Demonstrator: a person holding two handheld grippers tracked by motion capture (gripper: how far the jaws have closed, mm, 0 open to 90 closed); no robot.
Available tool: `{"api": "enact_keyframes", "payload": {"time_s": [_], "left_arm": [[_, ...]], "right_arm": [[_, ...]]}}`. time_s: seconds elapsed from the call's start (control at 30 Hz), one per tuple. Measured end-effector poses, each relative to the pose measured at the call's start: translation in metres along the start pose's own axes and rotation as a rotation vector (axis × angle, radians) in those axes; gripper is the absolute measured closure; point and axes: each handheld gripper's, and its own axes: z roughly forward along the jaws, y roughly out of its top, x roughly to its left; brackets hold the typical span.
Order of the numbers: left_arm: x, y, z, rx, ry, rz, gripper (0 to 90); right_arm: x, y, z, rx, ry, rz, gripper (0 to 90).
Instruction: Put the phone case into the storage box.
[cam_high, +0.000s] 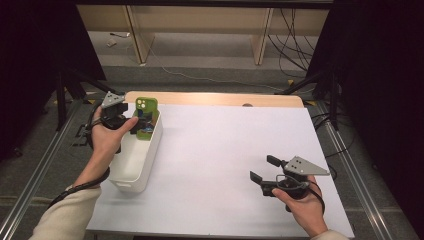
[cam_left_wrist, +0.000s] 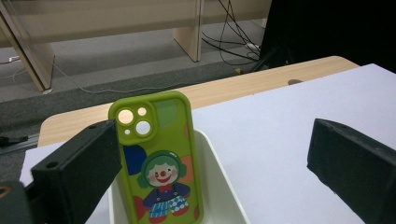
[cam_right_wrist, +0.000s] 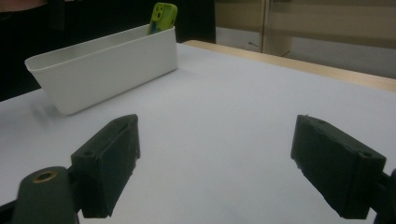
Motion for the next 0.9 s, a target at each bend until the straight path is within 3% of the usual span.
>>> {"api": "enact_keyframes", "payload": {"time_s": [0.33,0.9], "left_arm": [[-0.004,-0.002,-0.005,-0.009,-0.009,0.012,2.3],[-0.016,-0.006,-0.017,-0.039,-0.069,0.027,2.3]], "right_arm": [[0.0,0.0,-0.001,-0.001,-0.001,-0.001,16.4],[0.0,0.0,0.0,-0.001,0.0,0.0,16.4]]}}
